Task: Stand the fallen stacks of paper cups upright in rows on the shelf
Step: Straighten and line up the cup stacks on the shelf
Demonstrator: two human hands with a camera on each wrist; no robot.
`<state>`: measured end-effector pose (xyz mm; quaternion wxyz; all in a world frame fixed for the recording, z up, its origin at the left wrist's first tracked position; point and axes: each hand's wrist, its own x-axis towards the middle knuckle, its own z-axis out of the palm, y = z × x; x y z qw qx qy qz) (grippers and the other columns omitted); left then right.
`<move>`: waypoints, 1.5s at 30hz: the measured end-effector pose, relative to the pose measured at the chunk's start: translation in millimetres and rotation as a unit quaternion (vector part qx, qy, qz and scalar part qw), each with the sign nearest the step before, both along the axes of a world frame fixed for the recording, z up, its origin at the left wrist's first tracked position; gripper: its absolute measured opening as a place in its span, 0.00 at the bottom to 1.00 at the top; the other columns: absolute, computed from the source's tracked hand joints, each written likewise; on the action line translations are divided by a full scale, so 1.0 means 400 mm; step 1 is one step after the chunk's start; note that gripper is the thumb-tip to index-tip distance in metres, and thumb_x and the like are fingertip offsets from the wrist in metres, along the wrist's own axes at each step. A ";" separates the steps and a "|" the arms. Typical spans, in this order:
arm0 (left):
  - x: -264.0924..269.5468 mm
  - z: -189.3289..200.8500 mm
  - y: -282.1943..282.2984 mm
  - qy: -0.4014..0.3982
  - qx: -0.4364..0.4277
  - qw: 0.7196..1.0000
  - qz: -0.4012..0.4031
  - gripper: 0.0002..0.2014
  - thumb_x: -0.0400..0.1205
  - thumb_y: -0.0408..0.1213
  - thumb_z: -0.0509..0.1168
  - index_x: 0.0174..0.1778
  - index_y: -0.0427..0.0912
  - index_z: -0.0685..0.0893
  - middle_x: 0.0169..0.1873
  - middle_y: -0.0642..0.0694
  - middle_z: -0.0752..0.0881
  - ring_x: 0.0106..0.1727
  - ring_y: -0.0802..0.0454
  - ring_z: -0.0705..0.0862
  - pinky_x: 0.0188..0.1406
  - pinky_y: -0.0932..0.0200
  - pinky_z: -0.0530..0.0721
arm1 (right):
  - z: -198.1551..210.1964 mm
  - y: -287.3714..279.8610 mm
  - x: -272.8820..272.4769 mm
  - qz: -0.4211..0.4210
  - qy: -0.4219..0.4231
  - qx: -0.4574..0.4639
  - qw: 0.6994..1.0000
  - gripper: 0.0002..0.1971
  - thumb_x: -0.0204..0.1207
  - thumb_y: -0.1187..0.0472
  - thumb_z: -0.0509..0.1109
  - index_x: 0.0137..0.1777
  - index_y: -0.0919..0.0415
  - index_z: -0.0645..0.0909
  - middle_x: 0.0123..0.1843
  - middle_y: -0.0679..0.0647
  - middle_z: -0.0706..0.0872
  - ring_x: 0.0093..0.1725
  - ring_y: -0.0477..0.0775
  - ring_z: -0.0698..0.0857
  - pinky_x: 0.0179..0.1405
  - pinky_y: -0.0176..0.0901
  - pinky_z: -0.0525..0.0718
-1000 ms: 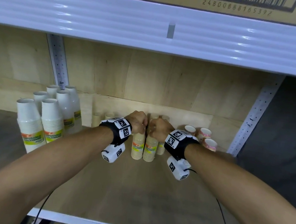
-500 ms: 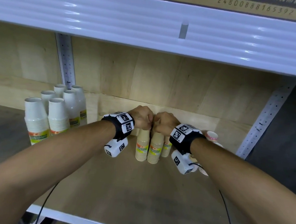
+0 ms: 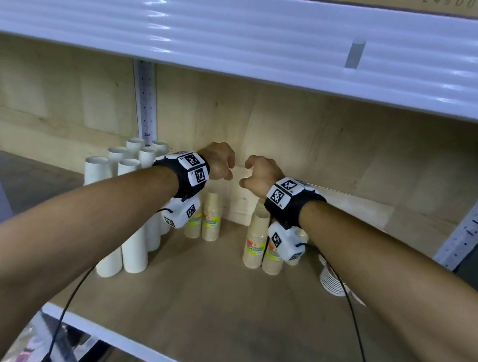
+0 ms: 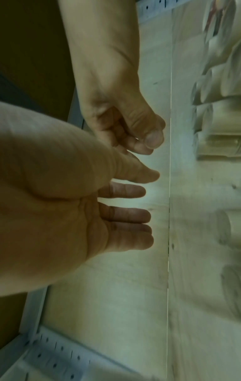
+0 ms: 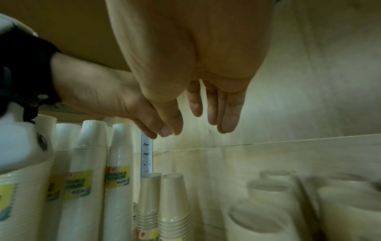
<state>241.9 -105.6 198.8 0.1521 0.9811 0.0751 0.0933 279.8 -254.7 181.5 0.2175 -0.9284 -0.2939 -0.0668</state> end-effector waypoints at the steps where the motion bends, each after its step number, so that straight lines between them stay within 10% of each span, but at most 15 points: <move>1: -0.002 -0.006 0.014 0.008 0.000 1.000 0.011 0.18 0.78 0.39 0.75 0.63 0.44 0.83 0.56 0.49 0.77 0.52 0.50 0.77 0.46 0.58 0.75 | 0.000 0.016 -0.003 0.007 0.001 -0.004 1.000 0.26 0.73 0.59 0.75 0.72 0.58 0.76 0.68 0.58 0.81 0.62 0.60 0.83 0.54 0.43 0.82; 11: -0.019 -0.093 0.095 0.058 0.029 0.994 0.084 0.25 0.82 0.35 0.67 0.77 0.39 0.72 0.74 0.41 0.73 0.73 0.44 0.75 0.62 0.57 0.76 | -0.049 0.169 -0.006 0.045 0.037 -0.038 0.998 0.28 0.74 0.59 0.75 0.73 0.62 0.75 0.72 0.60 0.79 0.67 0.62 0.81 0.63 0.47 0.82; 21: -0.026 -0.164 0.108 0.069 0.039 0.993 0.085 0.20 0.84 0.36 0.64 0.71 0.33 0.76 0.69 0.37 0.77 0.70 0.39 0.79 0.59 0.54 0.78 | -0.148 0.229 0.044 0.029 0.068 -0.095 0.993 0.25 0.74 0.58 0.72 0.71 0.62 0.76 0.67 0.60 0.81 0.61 0.63 0.84 0.59 0.51 0.85; 26: -0.031 -0.179 0.113 0.062 0.029 0.995 0.079 0.17 0.82 0.36 0.65 0.66 0.33 0.79 0.63 0.38 0.80 0.64 0.38 0.82 0.57 0.52 0.82 | -0.181 0.253 0.057 0.025 0.080 -0.116 0.990 0.10 0.67 0.58 0.74 0.37 0.52 0.73 0.50 0.56 0.86 0.46 0.61 0.87 0.46 0.49 0.87; 32: -0.040 -0.189 0.114 0.004 0.007 0.997 0.074 0.14 0.83 0.33 0.65 0.64 0.35 0.81 0.65 0.38 0.81 0.64 0.40 0.82 0.61 0.51 0.81 | -0.185 0.249 0.051 0.046 0.097 -0.093 0.990 0.12 0.70 0.58 0.70 0.34 0.50 0.68 0.44 0.55 0.80 0.46 0.61 0.85 0.45 0.47 0.85; 45: -0.104 -0.119 0.077 0.050 -0.011 0.998 0.047 0.18 0.79 0.34 0.70 0.66 0.41 0.85 0.66 0.44 0.81 0.63 0.45 0.82 0.53 0.58 0.81 | -0.125 0.172 -0.034 0.044 0.096 -0.073 0.992 0.16 0.74 0.61 0.72 0.61 0.62 0.82 0.59 0.60 0.86 0.56 0.63 0.86 0.54 0.50 0.87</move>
